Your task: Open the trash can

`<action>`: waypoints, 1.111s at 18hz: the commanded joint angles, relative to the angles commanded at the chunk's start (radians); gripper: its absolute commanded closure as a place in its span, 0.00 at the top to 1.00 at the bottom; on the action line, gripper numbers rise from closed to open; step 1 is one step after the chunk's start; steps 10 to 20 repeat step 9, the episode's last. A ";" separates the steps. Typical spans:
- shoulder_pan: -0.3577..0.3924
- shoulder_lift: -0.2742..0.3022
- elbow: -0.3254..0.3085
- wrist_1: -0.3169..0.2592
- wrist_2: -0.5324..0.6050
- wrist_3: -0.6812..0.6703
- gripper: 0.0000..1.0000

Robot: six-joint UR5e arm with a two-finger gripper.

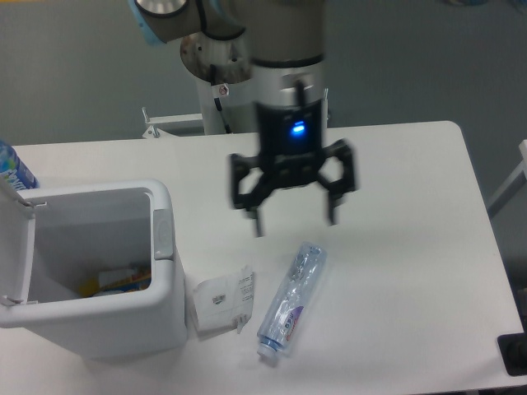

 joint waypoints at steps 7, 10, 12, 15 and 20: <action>0.055 -0.002 -0.034 -0.037 0.111 0.312 1.00; 0.071 -0.002 -0.034 -0.037 0.111 0.317 1.00; 0.071 -0.002 -0.034 -0.037 0.111 0.317 1.00; 0.071 -0.002 -0.034 -0.037 0.111 0.317 1.00; 0.071 -0.002 -0.034 -0.037 0.111 0.317 1.00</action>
